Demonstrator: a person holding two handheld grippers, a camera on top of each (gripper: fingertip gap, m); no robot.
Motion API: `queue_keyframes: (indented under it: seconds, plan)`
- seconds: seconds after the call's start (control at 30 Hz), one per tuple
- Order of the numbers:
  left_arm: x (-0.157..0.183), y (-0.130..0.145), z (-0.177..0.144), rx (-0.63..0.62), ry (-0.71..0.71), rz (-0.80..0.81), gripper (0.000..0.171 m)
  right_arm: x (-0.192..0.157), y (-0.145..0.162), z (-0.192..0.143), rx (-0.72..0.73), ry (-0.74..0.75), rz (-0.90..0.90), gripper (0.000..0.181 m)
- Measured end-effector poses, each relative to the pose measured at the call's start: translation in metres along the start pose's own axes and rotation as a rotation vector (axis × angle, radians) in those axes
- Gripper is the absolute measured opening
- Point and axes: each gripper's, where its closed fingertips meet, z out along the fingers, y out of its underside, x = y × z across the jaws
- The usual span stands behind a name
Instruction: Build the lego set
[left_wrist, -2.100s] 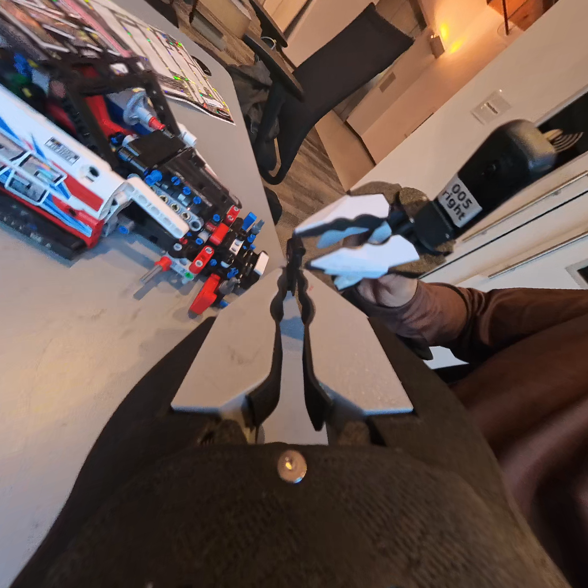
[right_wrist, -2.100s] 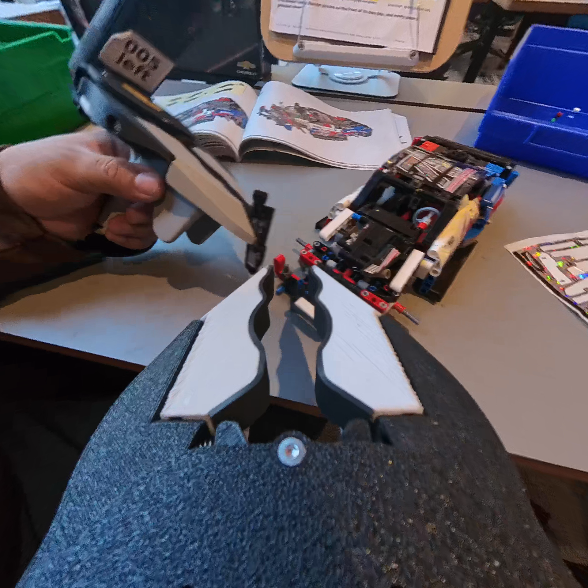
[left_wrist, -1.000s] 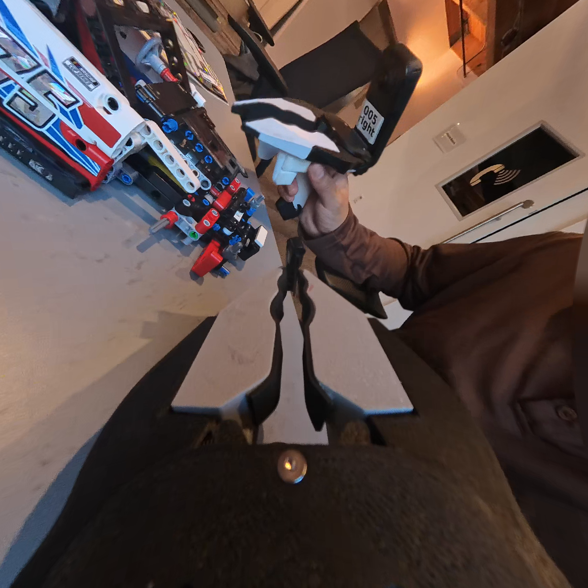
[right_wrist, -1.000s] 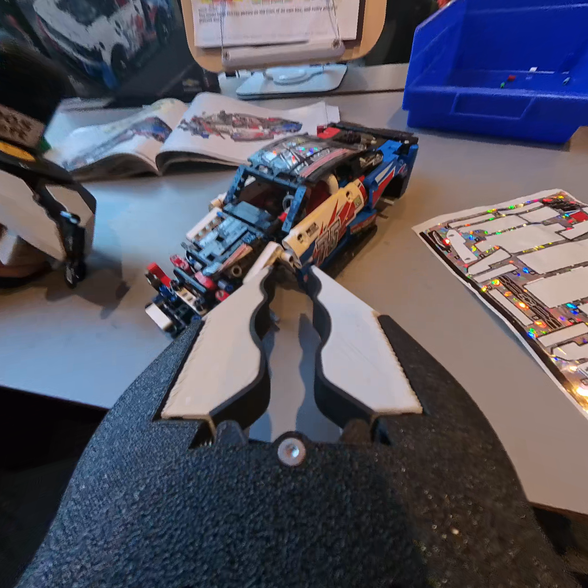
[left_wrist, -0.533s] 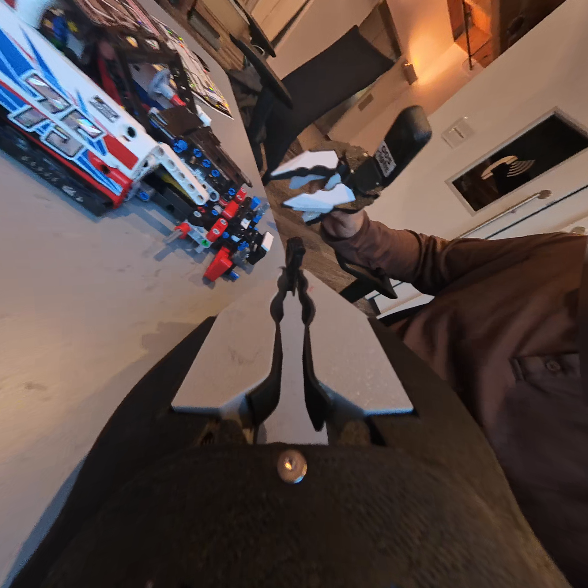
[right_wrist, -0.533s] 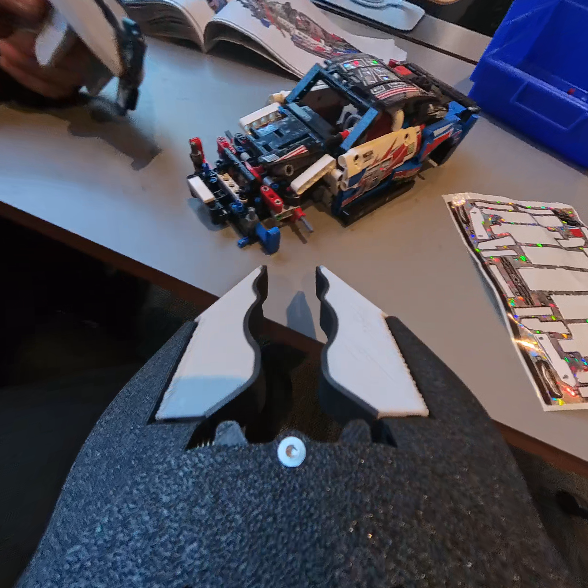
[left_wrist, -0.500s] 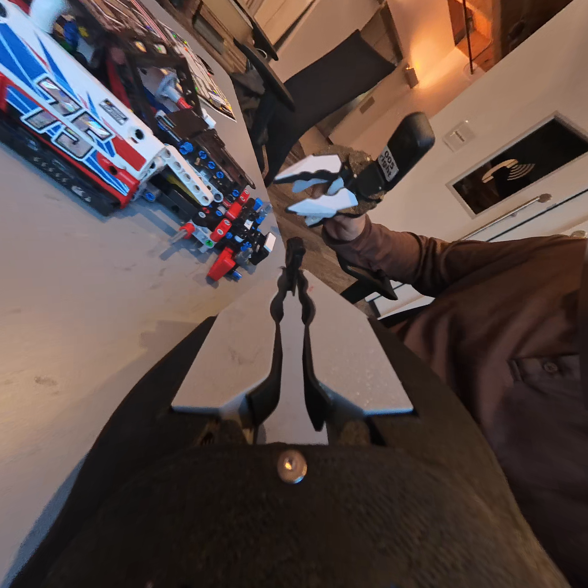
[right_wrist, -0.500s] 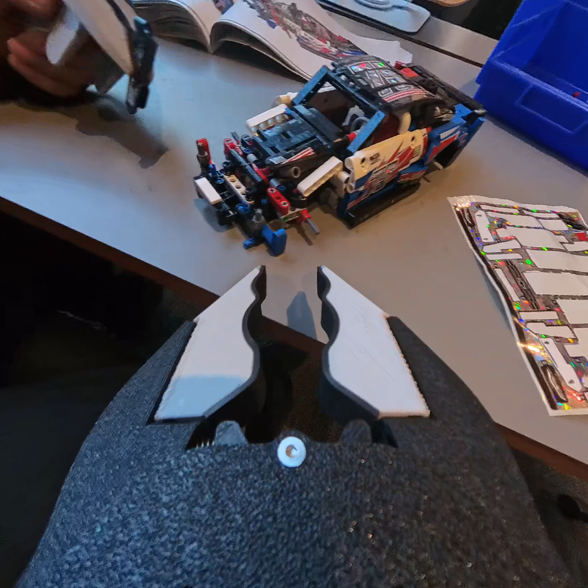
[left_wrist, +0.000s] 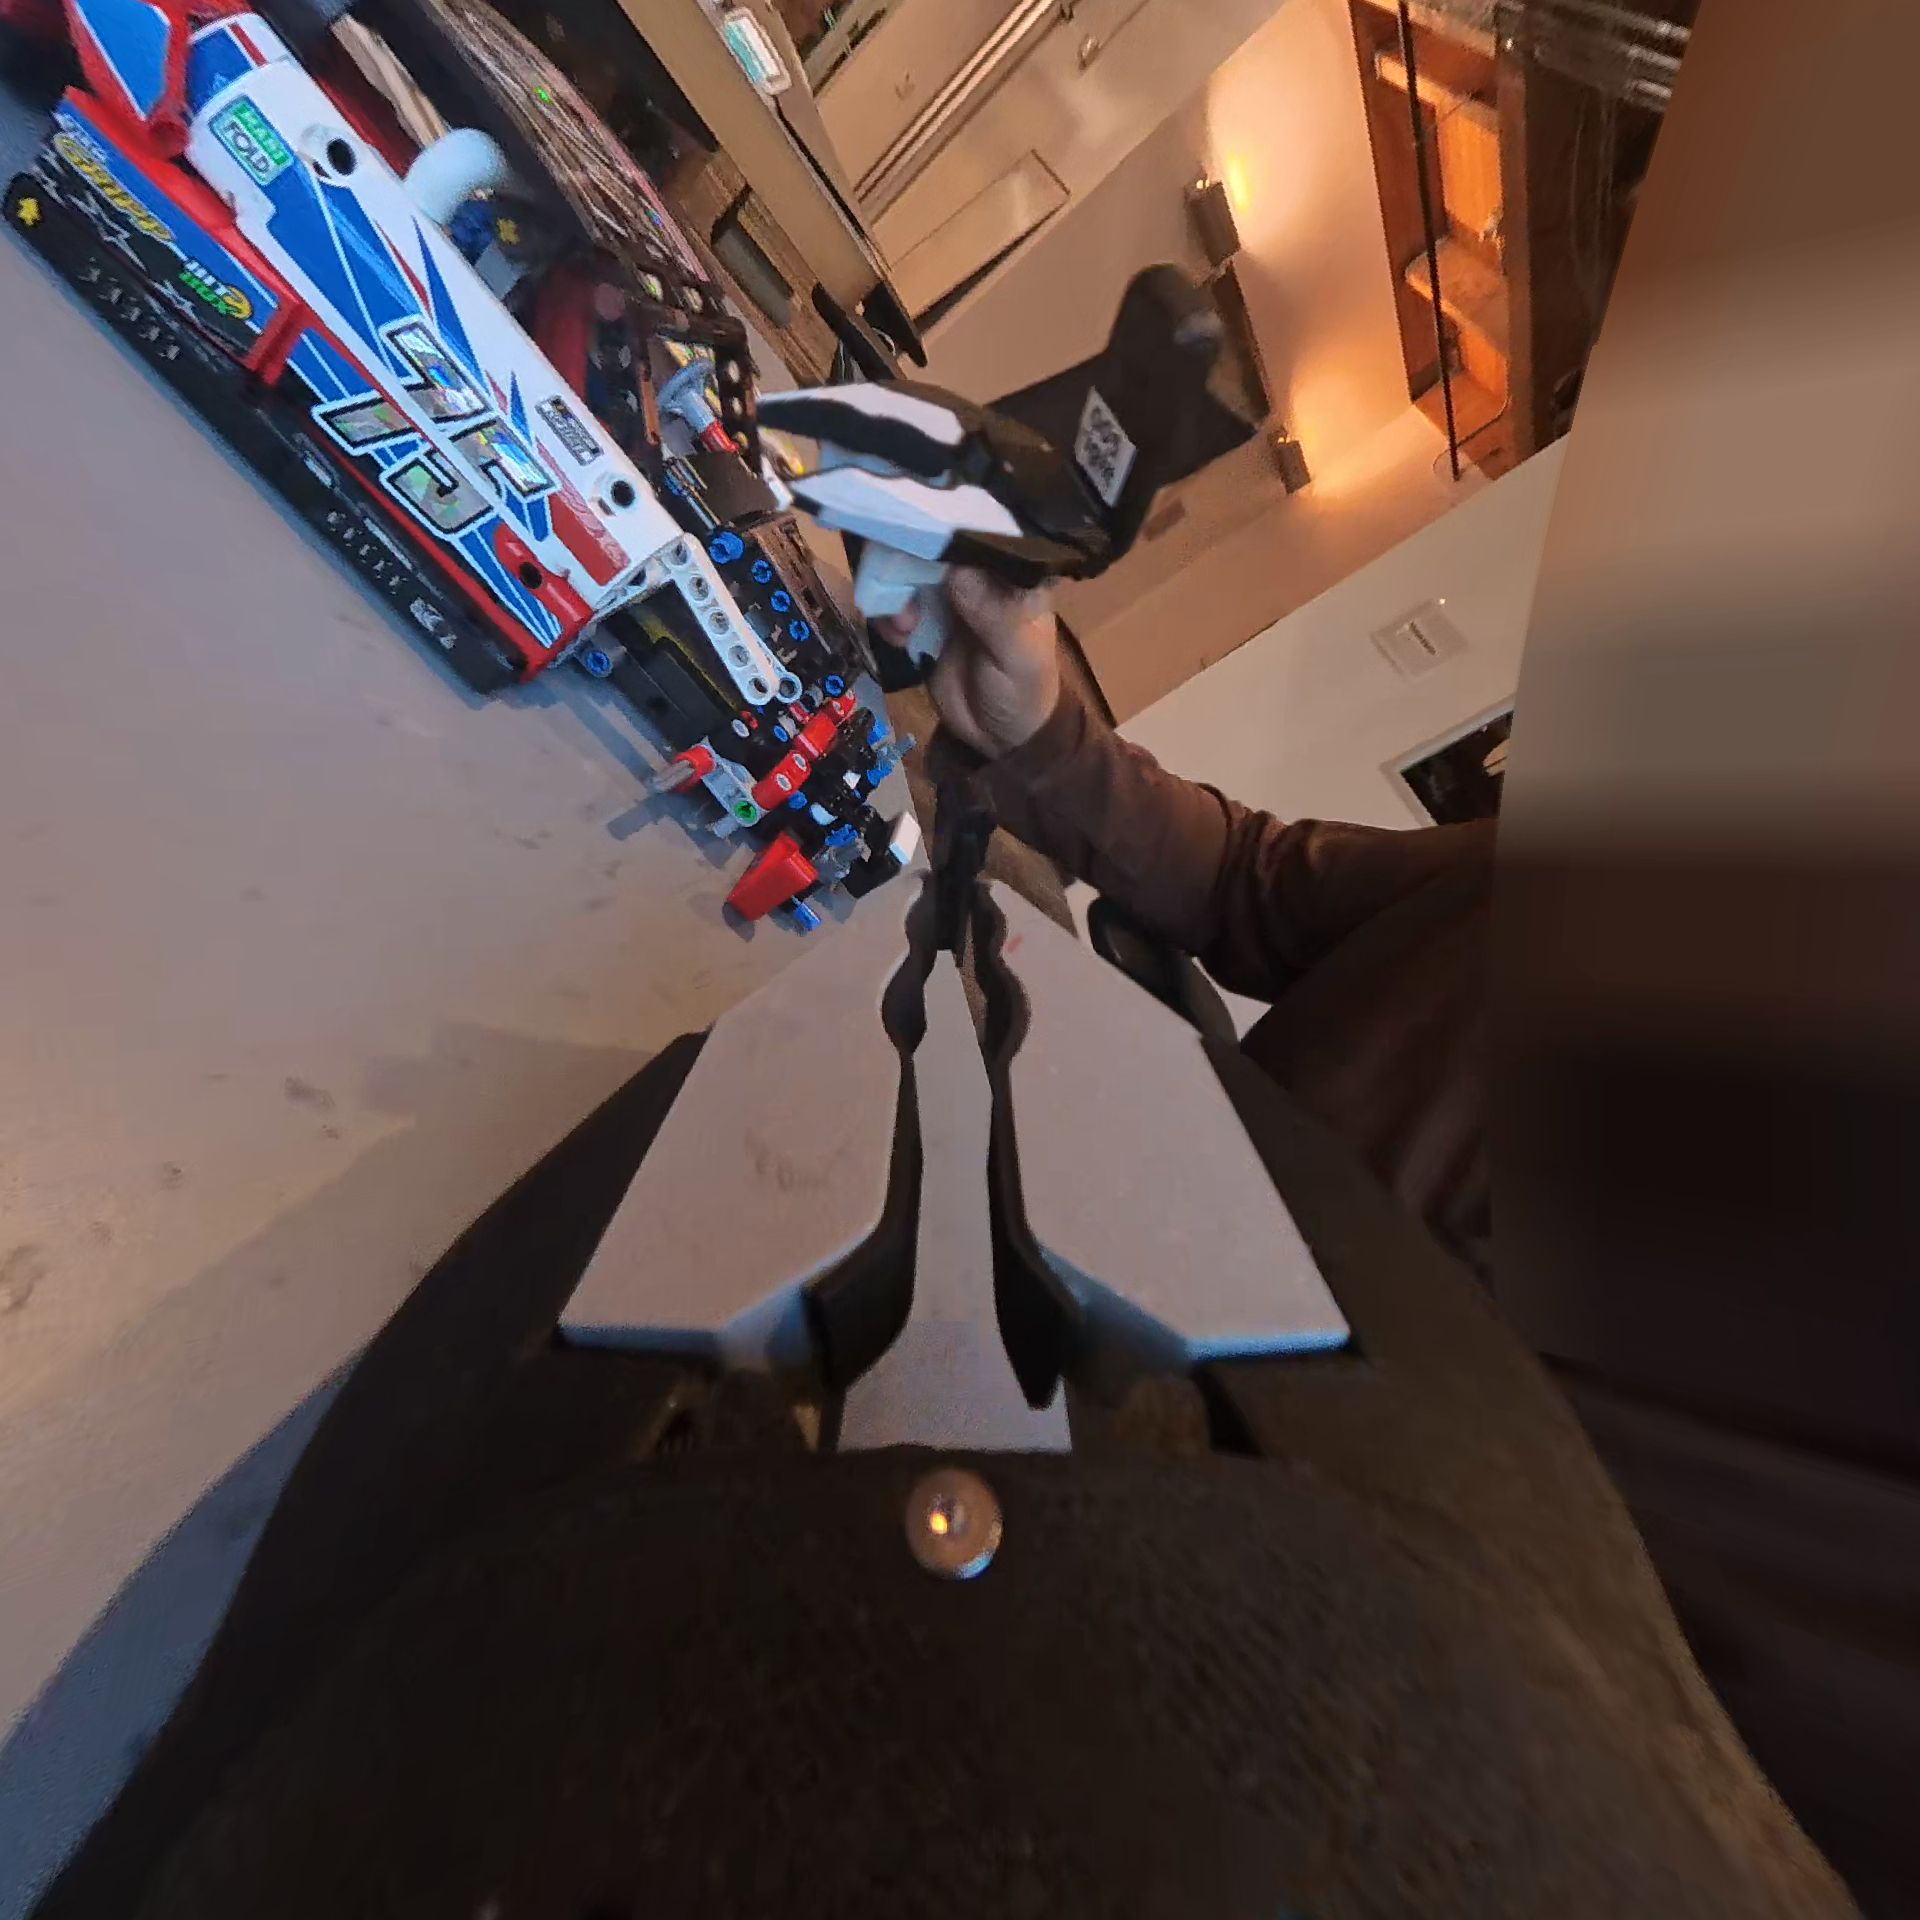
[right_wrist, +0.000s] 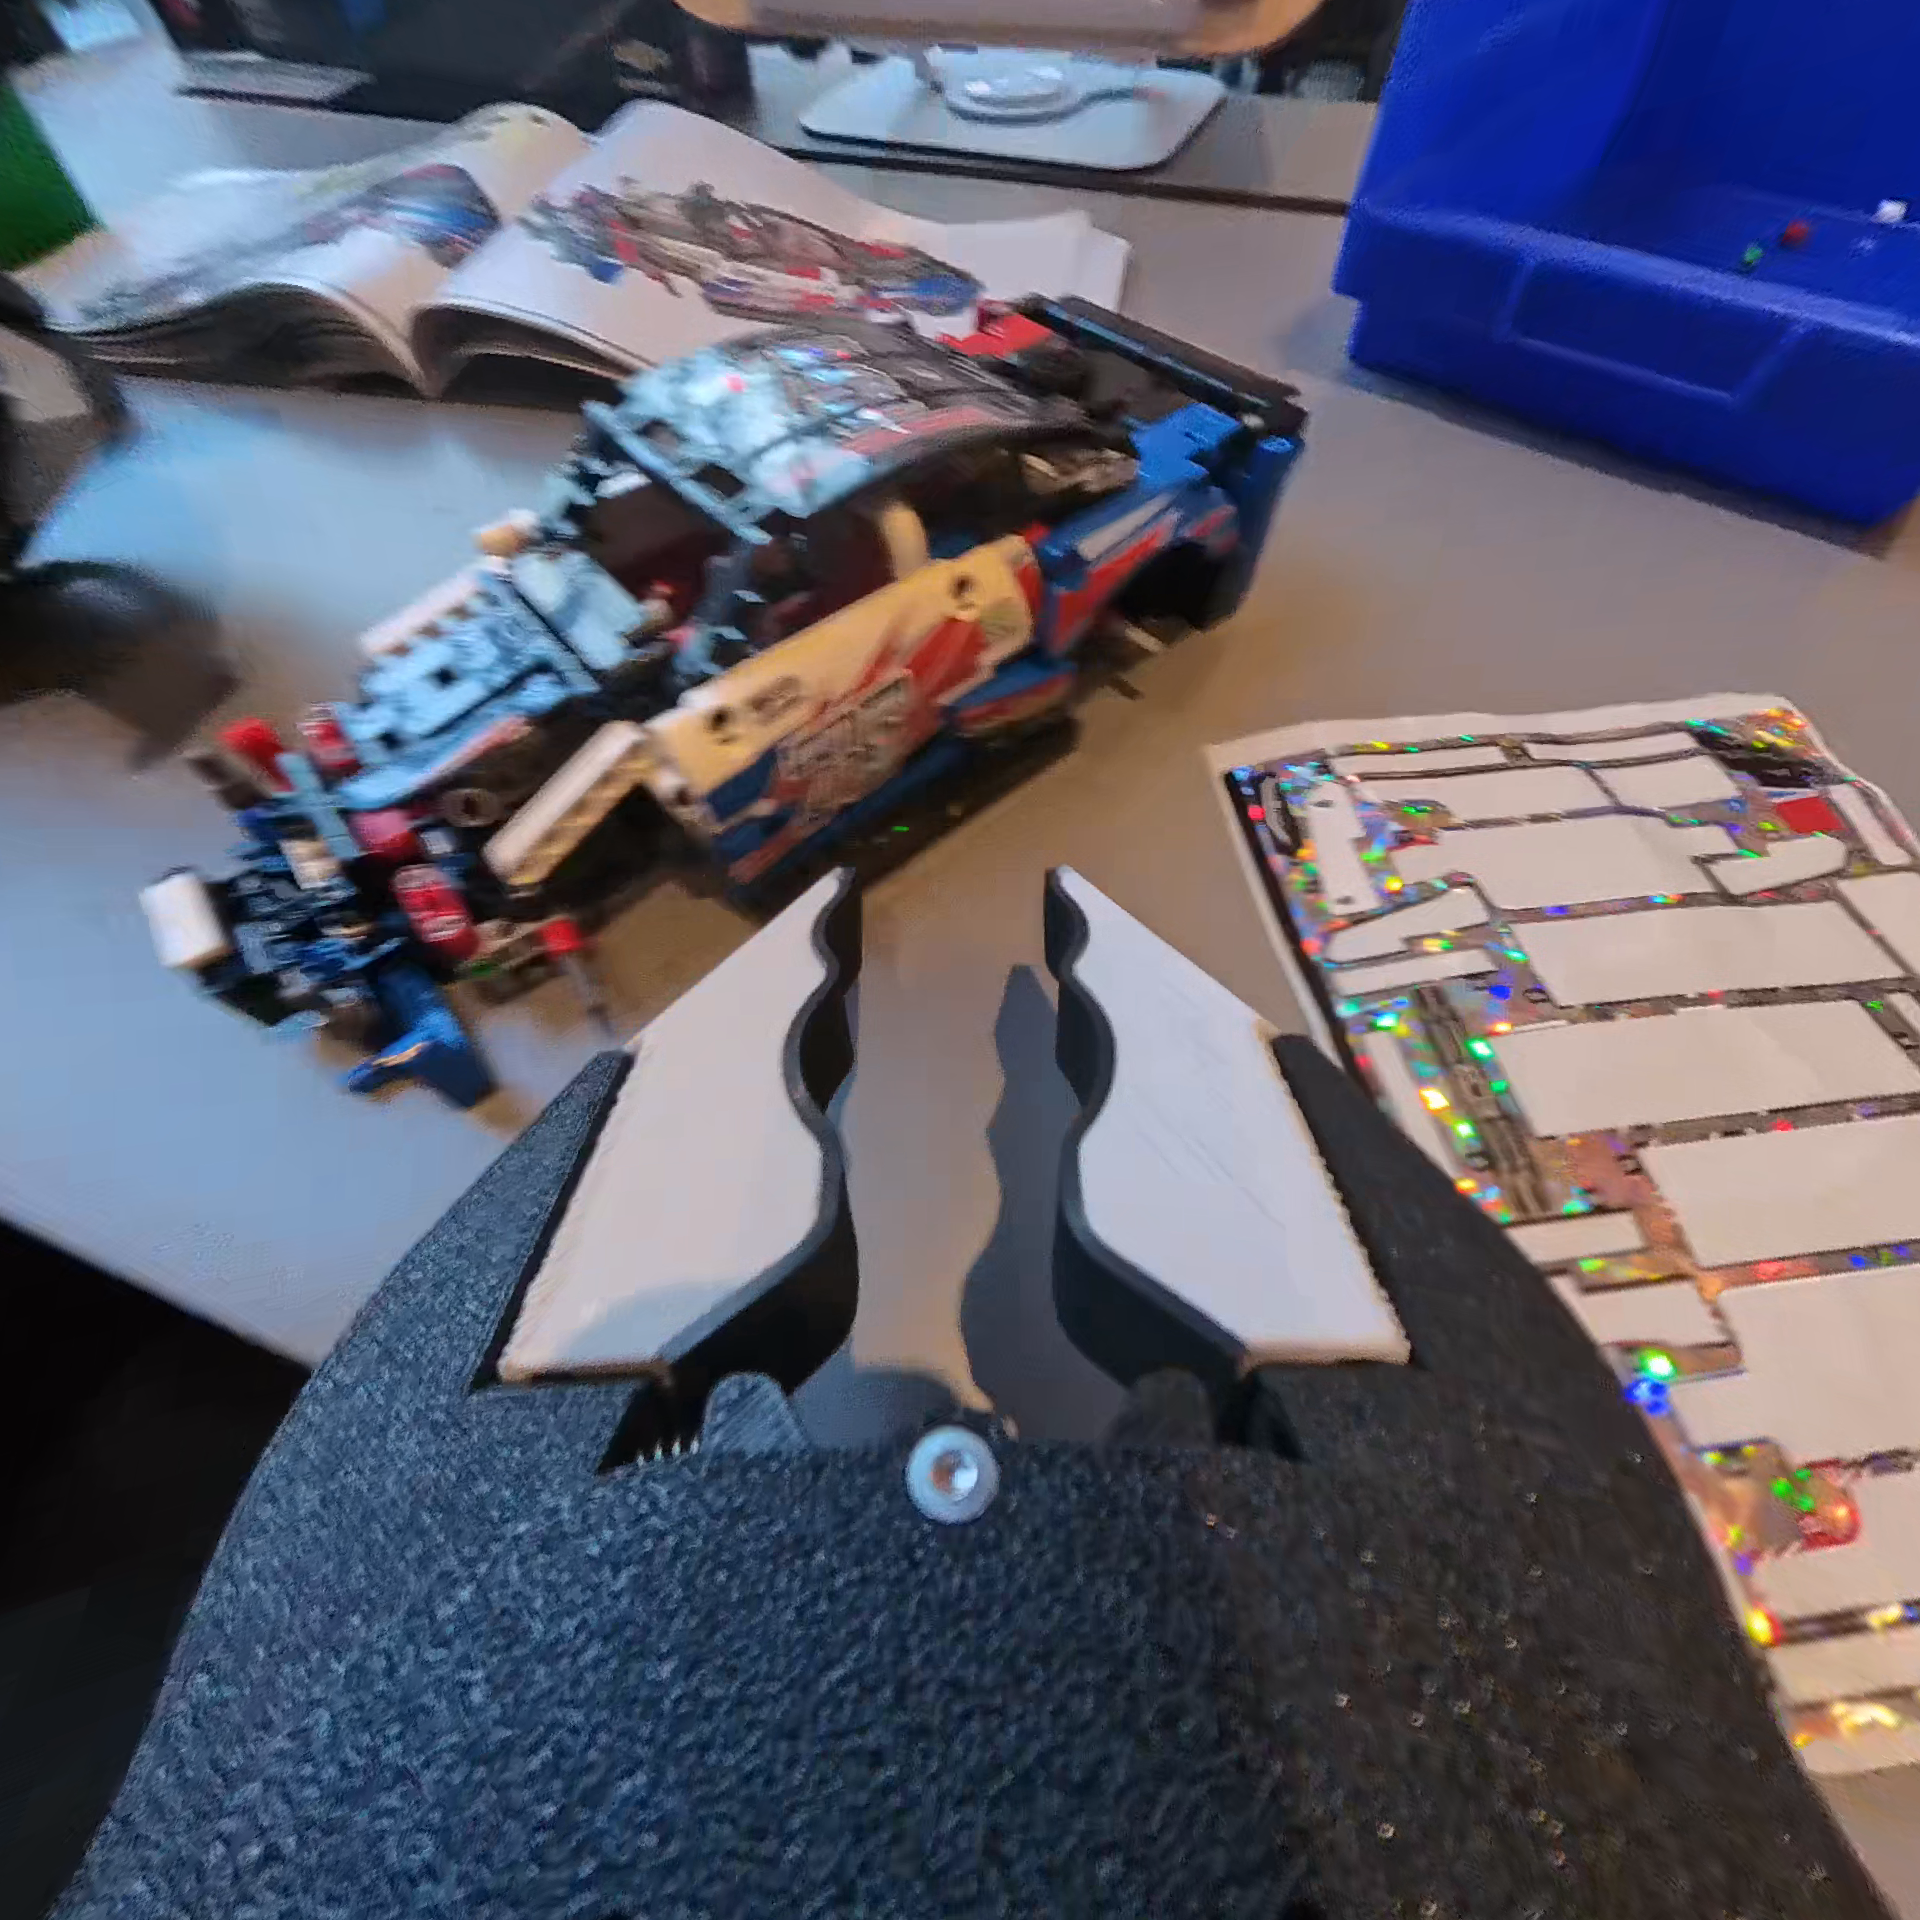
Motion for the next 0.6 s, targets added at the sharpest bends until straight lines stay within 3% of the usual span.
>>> queue_keyframes:
  seconds: [0.13, 0.37, 0.5, 0.6]
  plan:
    - [-0.004, -0.002, 0.004, 0.016, -0.027, 0.003, 0.002, 0.016, 0.013, 0.013, -0.121, -0.078, 0.071, 0.014]
    - [-0.032, -0.020, 0.012, 0.033, -0.165, 0.001, 0.002, 0.034, 0.009, 0.012, -0.203, -0.054, 0.082, 0.016]
    - [-0.056, -0.041, 0.006, 0.074, -0.303, 0.033, 0.002, 0.036, 0.012, 0.031, -0.274, -0.017, 0.119, 0.009]
    - [-0.087, -0.056, -0.006, 0.048, -0.497, 0.080, 0.002, 0.045, 0.008, 0.041, -0.298, 0.052, 0.131, 0.010]
